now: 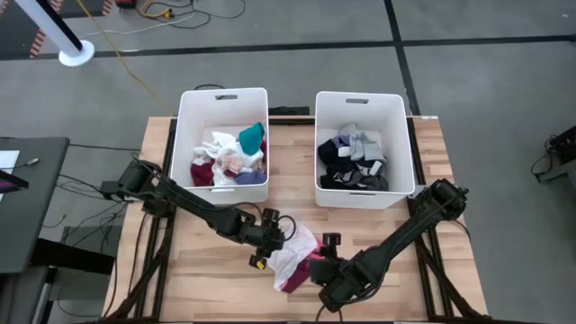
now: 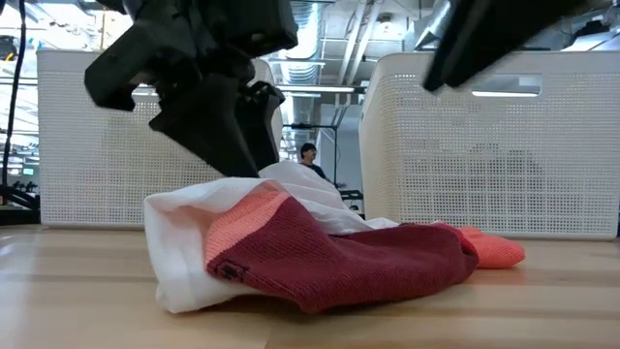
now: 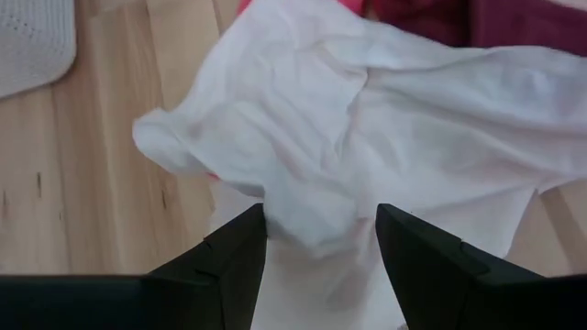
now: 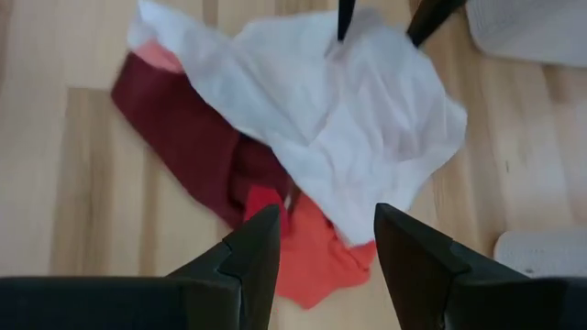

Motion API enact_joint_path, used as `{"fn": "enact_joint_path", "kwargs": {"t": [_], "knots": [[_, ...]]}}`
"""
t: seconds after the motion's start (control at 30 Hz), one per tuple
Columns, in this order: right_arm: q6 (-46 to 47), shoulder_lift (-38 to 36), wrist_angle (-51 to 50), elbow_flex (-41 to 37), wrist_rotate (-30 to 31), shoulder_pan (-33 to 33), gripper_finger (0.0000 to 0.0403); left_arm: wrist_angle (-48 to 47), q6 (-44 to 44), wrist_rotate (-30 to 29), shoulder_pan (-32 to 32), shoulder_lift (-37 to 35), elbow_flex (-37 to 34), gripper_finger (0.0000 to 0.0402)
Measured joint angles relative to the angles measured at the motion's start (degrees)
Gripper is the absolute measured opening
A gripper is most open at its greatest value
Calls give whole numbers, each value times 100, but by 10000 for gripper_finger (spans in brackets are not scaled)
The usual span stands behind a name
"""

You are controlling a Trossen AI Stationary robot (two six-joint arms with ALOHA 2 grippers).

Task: Sort clothes
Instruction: Put the white underwear into the left white bin

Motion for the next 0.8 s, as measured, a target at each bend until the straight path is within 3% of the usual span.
{"fn": "enact_joint_path", "kwargs": {"t": [0.23,0.8], "knots": [[402,0,113,-452,-2,-6,191,125,-26,140,2,0,-49,191],[218,2,542,-453,-2,-5,191,245,137,144,2,0,-51,65]]}}
